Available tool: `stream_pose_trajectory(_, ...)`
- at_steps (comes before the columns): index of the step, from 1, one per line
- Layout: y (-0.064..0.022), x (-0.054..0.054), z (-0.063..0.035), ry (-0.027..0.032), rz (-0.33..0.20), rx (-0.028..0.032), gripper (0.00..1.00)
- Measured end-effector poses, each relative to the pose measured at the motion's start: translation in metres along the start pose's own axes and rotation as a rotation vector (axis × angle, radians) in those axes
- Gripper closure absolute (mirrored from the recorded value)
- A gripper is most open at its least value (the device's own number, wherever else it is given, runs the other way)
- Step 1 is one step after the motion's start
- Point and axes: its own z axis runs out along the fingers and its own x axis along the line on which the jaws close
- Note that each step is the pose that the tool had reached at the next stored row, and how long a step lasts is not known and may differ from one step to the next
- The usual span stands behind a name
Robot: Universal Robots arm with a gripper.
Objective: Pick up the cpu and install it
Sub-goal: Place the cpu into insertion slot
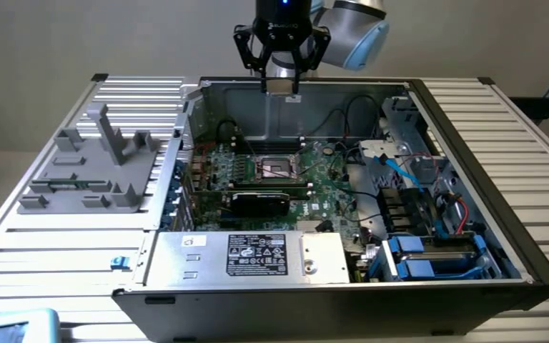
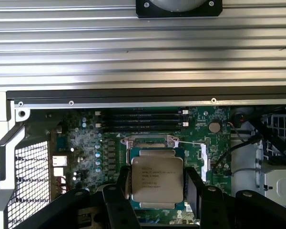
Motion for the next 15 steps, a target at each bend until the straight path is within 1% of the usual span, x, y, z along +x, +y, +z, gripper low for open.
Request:
stream_pose_trajectory(4,0.0,0.0,0.0,-0.0004,0.008,0.0002,0.45)
stream_pose_trajectory(6,0.0,0.0,0.0002,-0.0023,0.038,0.0004,0.45)
stream_pose_trajectory(10,-0.0001,0.0,0.0013,-0.0057,0.086,0.0042,0.45)
stream_pose_trajectory(15,-0.0001,0.0,0.0024,-0.0096,0.149,0.0068,0.45)
